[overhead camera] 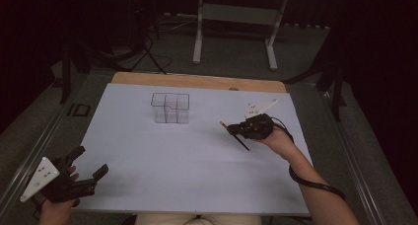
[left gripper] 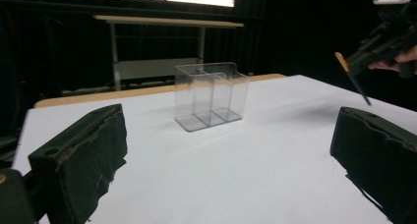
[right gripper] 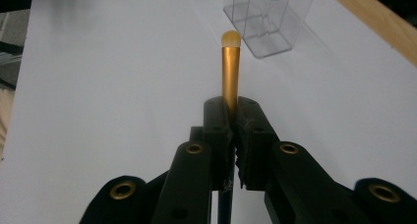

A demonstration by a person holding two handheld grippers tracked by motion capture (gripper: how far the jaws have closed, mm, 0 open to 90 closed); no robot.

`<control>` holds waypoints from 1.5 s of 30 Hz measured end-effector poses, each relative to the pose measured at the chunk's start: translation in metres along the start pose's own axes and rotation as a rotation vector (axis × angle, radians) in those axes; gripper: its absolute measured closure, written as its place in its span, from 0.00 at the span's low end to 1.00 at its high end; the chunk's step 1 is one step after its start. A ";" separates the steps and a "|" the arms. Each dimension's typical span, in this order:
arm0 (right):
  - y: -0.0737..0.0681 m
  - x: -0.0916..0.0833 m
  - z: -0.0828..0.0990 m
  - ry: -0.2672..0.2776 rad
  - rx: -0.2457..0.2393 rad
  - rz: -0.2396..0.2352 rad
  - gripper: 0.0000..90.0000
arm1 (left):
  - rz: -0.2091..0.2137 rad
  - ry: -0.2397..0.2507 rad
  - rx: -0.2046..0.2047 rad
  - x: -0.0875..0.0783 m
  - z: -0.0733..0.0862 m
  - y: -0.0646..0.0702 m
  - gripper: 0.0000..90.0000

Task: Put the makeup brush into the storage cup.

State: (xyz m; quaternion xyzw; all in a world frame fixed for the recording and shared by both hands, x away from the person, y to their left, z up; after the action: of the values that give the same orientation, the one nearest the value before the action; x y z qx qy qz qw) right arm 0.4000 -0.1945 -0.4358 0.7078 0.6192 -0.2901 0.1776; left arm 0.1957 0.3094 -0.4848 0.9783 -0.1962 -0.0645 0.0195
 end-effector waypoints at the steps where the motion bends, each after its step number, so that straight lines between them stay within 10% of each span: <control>1: -0.001 0.000 -0.001 0.006 -0.004 -0.002 0.94 | 0.012 -0.007 0.002 0.001 0.000 0.001 0.02; 15: -0.017 -0.008 -0.017 0.131 -0.021 -0.006 0.93 | 0.181 -0.055 -0.013 0.020 -0.016 0.015 0.04; 24: -0.026 -0.013 -0.029 0.179 -0.046 -0.007 0.93 | 0.249 -0.063 -0.106 0.030 -0.028 0.018 0.03; 45: -0.043 -0.024 -0.047 0.271 -0.062 -0.003 0.93 | 0.412 -0.087 -0.075 0.080 -0.065 0.045 0.05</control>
State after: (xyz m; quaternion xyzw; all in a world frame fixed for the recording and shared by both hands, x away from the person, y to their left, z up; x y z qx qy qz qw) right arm 0.3656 -0.1771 -0.3801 0.7337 0.6472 -0.1727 0.1136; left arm 0.2606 0.2378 -0.4271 0.9123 -0.3904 -0.1085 0.0603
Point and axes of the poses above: each handheld gripper's, and its own axes: x roughly forward along the jaws, z roughly out of its underside, y roughly to its right, the point moved 1 cm from there along x, roughly forward along the jaws, and after that the axes turned 9 degrees about -z, right-handed, at the moved point
